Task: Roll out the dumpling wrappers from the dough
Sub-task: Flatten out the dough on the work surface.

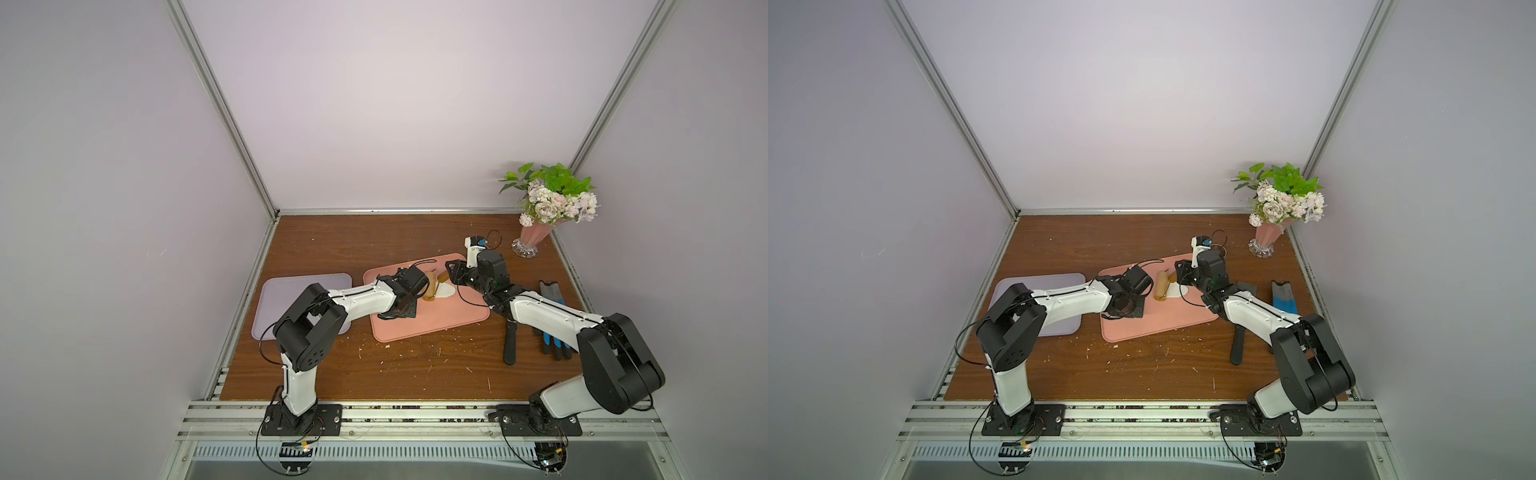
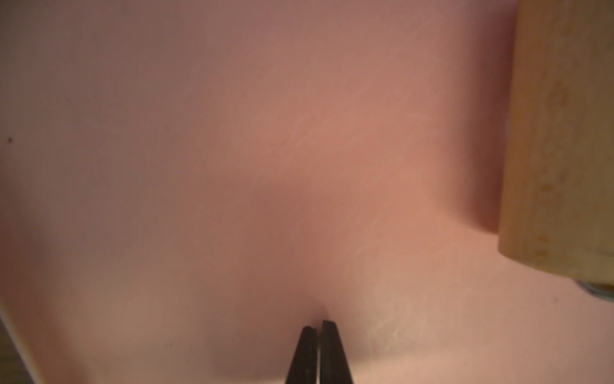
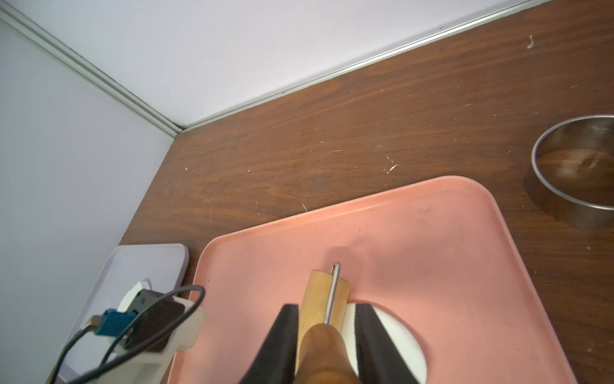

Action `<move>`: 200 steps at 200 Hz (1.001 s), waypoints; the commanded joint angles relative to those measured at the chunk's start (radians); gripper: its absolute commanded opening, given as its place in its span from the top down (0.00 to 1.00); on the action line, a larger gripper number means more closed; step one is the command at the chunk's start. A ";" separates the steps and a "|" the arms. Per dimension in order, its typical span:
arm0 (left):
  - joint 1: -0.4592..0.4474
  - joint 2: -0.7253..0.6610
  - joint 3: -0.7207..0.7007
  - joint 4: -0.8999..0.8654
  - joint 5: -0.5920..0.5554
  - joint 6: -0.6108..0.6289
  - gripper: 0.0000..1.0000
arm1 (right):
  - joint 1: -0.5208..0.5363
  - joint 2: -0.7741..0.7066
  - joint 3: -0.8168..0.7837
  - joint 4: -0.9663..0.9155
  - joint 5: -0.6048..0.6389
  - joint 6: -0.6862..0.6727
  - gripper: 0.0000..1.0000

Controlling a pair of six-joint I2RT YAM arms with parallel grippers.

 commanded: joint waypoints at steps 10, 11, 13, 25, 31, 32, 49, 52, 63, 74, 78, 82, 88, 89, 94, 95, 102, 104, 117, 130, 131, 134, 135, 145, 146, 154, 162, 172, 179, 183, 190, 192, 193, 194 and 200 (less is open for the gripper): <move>0.011 0.054 -0.057 -0.099 0.013 -0.006 1.00 | -0.003 -0.060 0.094 -0.128 -0.143 -0.099 1.00; 0.011 0.054 -0.057 -0.100 0.013 -0.007 1.00 | -0.003 -0.063 0.097 -0.126 -0.146 -0.100 1.00; 0.011 0.054 -0.057 -0.100 0.012 -0.007 1.00 | -0.005 -0.069 0.103 -0.124 -0.151 -0.102 1.00; 0.012 0.052 -0.056 -0.099 0.013 -0.010 1.00 | -0.017 -0.105 0.123 -0.101 -0.194 -0.106 1.00; 0.012 0.052 -0.055 -0.098 0.012 -0.009 1.00 | -0.030 -0.125 0.123 -0.079 -0.224 -0.099 1.00; 0.011 0.052 -0.055 -0.098 0.012 -0.009 1.00 | -0.032 -0.128 0.122 -0.074 -0.229 -0.095 1.00; 0.012 0.053 -0.053 -0.098 0.012 -0.008 1.00 | -0.060 -0.181 0.114 -0.037 -0.242 -0.085 1.00; 0.011 0.054 -0.053 -0.099 0.013 -0.009 1.00 | -0.063 -0.188 0.115 -0.041 -0.238 -0.091 1.00; 0.013 0.054 -0.051 -0.097 0.014 -0.008 1.00 | -0.077 -0.201 0.133 -0.091 -0.213 -0.138 1.00; 0.012 0.054 -0.051 -0.098 0.014 -0.009 1.00 | -0.094 -0.200 0.142 -0.137 -0.206 -0.186 1.00; 0.012 0.053 -0.051 -0.098 0.013 -0.007 1.00 | -0.099 -0.198 0.142 -0.149 -0.204 -0.206 1.00; 0.011 0.053 -0.051 -0.098 0.014 -0.007 1.00 | -0.101 -0.197 0.142 -0.164 -0.197 -0.232 1.00; 0.012 0.052 -0.053 -0.098 0.013 -0.005 1.00 | -0.103 -0.192 0.143 -0.187 -0.187 -0.275 1.00; 0.012 0.052 -0.053 -0.098 0.014 -0.005 1.00 | -0.104 -0.191 0.143 -0.192 -0.185 -0.283 1.00; 0.012 0.051 -0.052 -0.097 0.013 -0.004 1.00 | -0.104 -0.182 0.148 -0.214 -0.179 -0.327 1.00; 0.011 0.051 -0.052 -0.097 0.013 -0.004 1.00 | -0.104 -0.179 0.149 -0.217 -0.177 -0.335 1.00; 0.011 0.051 -0.054 -0.098 0.012 -0.005 1.00 | -0.104 -0.164 0.152 -0.240 -0.163 -0.381 1.00; 0.011 0.051 -0.054 -0.099 0.012 -0.004 1.00 | -0.106 -0.159 0.152 -0.246 -0.159 -0.392 1.00; 0.012 0.052 -0.054 -0.098 0.013 -0.002 1.00 | -0.106 -0.126 0.155 -0.262 -0.144 -0.460 1.00; 0.012 0.054 -0.054 -0.098 0.013 -0.003 1.00 | -0.110 -0.097 0.164 -0.268 -0.154 -0.496 1.00; 0.011 0.052 -0.054 -0.099 0.012 -0.003 1.00 | -0.110 -0.094 0.164 -0.269 -0.154 -0.497 1.00; 0.012 0.052 -0.054 -0.098 0.014 -0.003 1.00 | -0.111 -0.086 0.168 -0.271 -0.155 -0.503 1.00; 0.011 0.052 -0.054 -0.098 0.014 -0.003 1.00 | -0.112 -0.083 0.169 -0.272 -0.156 -0.504 1.00; 0.011 0.051 -0.056 -0.098 0.014 -0.005 1.00 | -0.112 -0.052 0.190 -0.293 -0.164 -0.525 1.00; 0.011 0.051 -0.055 -0.098 0.014 -0.005 1.00 | -0.112 -0.048 0.193 -0.297 -0.164 -0.529 1.00; 0.012 0.051 -0.054 -0.098 0.014 -0.005 1.00 | -0.112 -0.016 0.212 -0.324 -0.161 -0.553 1.00; 0.012 0.051 -0.053 -0.097 0.013 -0.006 1.00 | -0.112 0.020 0.229 -0.354 -0.155 -0.580 1.00; 0.011 0.051 -0.052 -0.099 0.015 -0.005 1.00 | -0.111 0.067 0.252 -0.394 -0.127 -0.615 1.00; 0.012 0.052 -0.051 -0.098 0.015 -0.005 1.00 | -0.111 0.097 0.271 -0.422 -0.116 -0.632 1.00; 0.011 0.052 -0.051 -0.098 0.014 -0.006 1.00 | -0.110 0.111 0.282 -0.435 -0.115 -0.638 1.00; 0.011 0.052 -0.051 -0.098 0.016 -0.005 1.00 | -0.105 0.135 0.297 -0.452 -0.114 -0.653 1.00; 0.011 0.052 -0.051 -0.097 0.015 -0.004 1.00 | -0.102 0.141 0.299 -0.454 -0.110 -0.656 1.00; 0.012 0.052 -0.051 -0.098 0.015 -0.004 1.00 | -0.101 0.143 0.300 -0.456 -0.109 -0.658 1.00; 0.012 0.053 -0.051 -0.098 0.015 -0.004 1.00 | -0.099 0.146 0.302 -0.458 -0.107 -0.659 1.00; 0.012 0.054 -0.051 -0.098 0.015 -0.002 1.00 | -0.087 0.158 0.307 -0.465 -0.094 -0.670 1.00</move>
